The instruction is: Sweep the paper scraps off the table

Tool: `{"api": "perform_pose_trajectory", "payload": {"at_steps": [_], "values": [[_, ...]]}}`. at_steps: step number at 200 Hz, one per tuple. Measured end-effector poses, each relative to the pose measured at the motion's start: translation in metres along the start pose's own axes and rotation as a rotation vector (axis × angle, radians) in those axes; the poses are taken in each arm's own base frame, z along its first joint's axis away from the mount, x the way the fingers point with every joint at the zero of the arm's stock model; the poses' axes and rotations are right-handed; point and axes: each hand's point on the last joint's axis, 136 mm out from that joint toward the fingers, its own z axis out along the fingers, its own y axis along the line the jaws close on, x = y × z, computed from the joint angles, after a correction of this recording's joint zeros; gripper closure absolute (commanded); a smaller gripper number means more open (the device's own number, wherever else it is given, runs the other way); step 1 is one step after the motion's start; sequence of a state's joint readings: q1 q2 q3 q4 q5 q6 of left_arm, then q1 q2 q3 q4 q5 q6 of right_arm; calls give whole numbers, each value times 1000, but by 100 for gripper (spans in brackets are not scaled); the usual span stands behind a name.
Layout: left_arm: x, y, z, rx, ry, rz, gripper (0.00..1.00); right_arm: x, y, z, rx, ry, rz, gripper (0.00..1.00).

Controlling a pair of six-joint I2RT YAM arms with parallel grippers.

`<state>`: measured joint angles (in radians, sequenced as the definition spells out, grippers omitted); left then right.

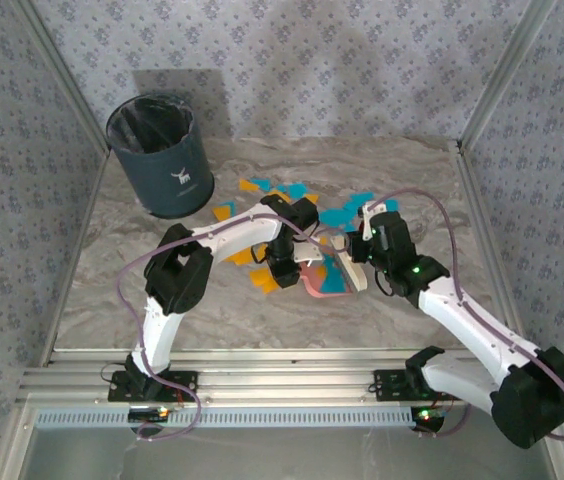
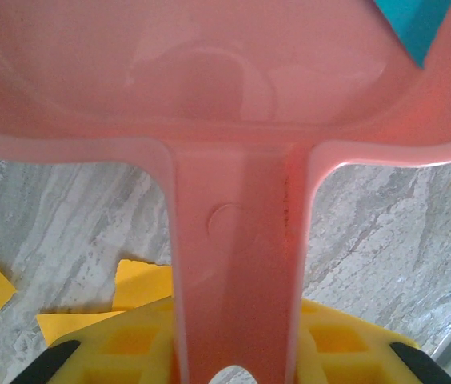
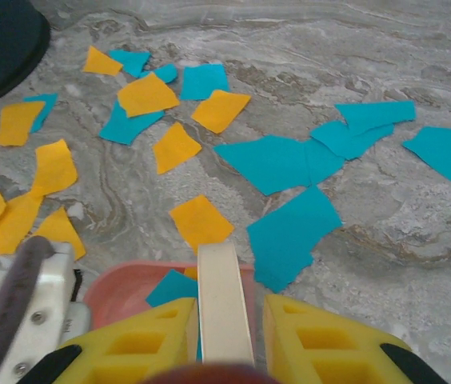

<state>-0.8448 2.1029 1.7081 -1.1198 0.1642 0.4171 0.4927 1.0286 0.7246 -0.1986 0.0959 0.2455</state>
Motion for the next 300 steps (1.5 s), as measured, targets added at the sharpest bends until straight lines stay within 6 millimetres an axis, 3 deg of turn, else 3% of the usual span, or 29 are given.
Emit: {"api": "perform_pose_trajectory", "payload": {"at_steps": [45, 96, 130, 168, 208, 300], "values": [[1, 4, 4, -17, 2, -6, 100, -11, -4, -16, 16, -53, -9, 100], [2, 9, 7, -44, 4, -18, 100, -15, -31, -28, 165, -90, -3, 100], [3, 10, 10, -48, 5, -18, 100, -9, -43, -24, 238, -80, 10, 100], [4, 9, 12, -49, -1, -17, 100, 7, -49, -3, 281, -10, 5, 100], [3, 9, 9, -53, -9, -17, 100, 6, -41, 2, 235, 1, 11, 100], [3, 10, 9, -54, -9, -34, 100, 11, 0, 2, -2, 42, 12, 100]]}}
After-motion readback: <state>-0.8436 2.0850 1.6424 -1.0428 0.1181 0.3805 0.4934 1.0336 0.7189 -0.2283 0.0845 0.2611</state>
